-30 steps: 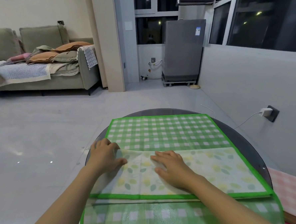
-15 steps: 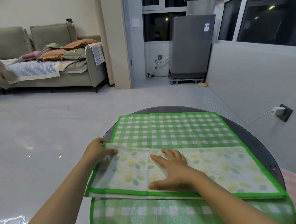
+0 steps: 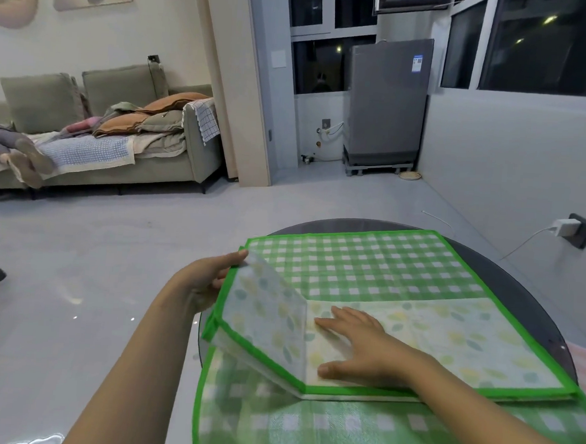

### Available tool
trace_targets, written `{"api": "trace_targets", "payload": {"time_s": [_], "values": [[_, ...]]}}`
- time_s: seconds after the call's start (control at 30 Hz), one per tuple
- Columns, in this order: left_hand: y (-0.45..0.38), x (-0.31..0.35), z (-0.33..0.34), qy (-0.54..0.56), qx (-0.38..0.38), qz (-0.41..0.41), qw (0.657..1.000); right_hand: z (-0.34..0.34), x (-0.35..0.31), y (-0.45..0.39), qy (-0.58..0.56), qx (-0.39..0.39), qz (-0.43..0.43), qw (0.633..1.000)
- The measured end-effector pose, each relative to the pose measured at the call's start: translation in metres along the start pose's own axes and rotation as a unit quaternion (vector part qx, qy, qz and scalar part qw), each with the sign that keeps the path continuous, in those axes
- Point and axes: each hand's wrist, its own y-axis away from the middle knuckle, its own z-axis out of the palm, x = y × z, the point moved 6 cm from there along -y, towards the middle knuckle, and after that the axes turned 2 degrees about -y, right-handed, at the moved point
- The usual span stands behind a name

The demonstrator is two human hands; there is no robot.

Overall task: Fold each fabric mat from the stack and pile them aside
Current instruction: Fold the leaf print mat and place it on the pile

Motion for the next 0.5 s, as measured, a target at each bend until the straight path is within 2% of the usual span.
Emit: {"api": "trace_targets", "payload": {"time_s": [0.23,0.37,0.5], "values": [[0.007,0.011,0.085,0.074,-0.060,0.043,0.995,-0.034,0.028,0.021,-0.216,0.096,0.038,0.971],[0.009,0.008,0.132,0.076,-0.084,0.071,0.991,-0.053,0.043,0.034,-0.345,0.163,0.060,0.922],[0.001,-0.007,0.168,0.024,-0.090,0.092,0.991,-0.062,0.046,0.046,-0.431,0.171,0.073,0.883]]}}
